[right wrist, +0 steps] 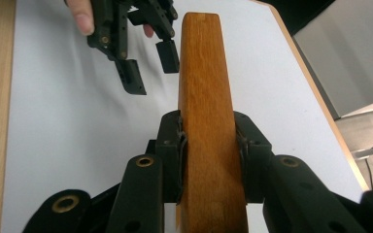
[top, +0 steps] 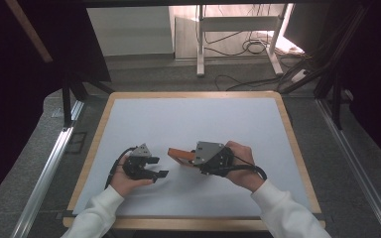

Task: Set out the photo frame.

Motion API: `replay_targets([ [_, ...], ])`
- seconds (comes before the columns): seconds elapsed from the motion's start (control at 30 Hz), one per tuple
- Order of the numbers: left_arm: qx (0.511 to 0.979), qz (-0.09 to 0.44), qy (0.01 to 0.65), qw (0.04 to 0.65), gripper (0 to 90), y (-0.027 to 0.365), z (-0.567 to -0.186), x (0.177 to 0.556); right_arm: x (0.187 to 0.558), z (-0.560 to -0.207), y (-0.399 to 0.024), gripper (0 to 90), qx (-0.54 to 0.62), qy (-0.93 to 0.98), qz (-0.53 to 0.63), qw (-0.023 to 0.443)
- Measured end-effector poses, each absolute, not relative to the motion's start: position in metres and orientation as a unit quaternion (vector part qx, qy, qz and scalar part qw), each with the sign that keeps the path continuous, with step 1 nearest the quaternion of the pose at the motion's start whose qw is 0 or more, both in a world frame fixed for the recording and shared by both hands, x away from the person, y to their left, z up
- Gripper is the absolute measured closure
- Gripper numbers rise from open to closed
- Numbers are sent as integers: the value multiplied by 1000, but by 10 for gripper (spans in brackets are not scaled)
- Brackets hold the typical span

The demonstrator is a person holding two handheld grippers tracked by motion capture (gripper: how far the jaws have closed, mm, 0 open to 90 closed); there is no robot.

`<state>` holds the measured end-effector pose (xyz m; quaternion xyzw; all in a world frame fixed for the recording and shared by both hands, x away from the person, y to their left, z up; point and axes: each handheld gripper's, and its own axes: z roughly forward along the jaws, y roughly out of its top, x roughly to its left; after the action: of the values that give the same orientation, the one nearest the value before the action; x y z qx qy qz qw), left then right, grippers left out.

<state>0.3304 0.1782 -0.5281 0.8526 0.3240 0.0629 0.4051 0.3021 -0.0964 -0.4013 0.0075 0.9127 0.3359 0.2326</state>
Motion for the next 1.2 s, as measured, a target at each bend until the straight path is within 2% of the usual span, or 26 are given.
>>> replay_targets([
  [0.23, 852, 63, 325, 405, 305, 178, -529, 331, 317, -401, -108, 687, 28, 910, 357, 210],
  [0.5, 856, 60, 322, 400, 305, 177, -529, 330, 343, -399, -113, 673, 63, 905, 364, 211],
  [1.2, 857, 58, 322, 399, 303, 175, -530, 330, 393, -408, -120, 479, 144, 902, 344, 217],
])
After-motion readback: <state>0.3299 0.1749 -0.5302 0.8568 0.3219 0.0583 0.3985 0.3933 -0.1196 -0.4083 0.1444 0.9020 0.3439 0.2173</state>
